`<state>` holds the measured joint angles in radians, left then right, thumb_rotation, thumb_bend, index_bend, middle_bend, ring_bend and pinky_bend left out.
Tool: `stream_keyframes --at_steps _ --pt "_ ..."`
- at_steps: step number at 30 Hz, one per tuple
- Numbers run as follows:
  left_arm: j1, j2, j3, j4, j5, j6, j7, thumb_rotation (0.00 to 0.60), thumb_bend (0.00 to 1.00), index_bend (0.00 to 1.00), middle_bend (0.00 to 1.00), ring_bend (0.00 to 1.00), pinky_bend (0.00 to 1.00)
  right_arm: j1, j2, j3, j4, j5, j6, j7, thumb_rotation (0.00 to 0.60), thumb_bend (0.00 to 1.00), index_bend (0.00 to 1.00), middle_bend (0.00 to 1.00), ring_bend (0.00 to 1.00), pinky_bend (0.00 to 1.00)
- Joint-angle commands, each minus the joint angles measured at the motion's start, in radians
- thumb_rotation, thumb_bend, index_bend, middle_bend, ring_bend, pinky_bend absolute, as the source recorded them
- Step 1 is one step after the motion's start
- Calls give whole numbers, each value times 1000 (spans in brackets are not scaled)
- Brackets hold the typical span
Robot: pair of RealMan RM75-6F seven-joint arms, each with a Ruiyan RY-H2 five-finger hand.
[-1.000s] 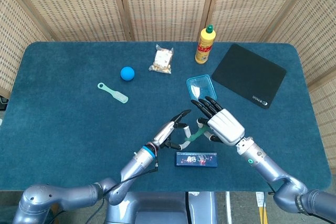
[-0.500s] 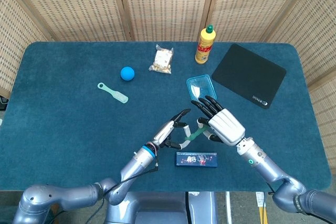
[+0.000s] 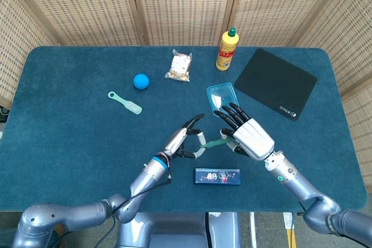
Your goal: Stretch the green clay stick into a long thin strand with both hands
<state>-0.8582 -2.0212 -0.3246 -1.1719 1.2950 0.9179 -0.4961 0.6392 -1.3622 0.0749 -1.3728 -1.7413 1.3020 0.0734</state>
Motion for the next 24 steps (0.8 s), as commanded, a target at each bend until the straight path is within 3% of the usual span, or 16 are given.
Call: stream_keyframes --at_steps 1,24 --pt "5 7 -2 4 -4 4 1 600 533 814 0 0 0 -2 -1 -1 7 -1 4 -4 600 619 820 178 0 0" --pt "77 137 10 75 -20 24 -30 600 557 832 0 0 0 -27 21 0 66 16 46 7 600 618 822 181 0 0"
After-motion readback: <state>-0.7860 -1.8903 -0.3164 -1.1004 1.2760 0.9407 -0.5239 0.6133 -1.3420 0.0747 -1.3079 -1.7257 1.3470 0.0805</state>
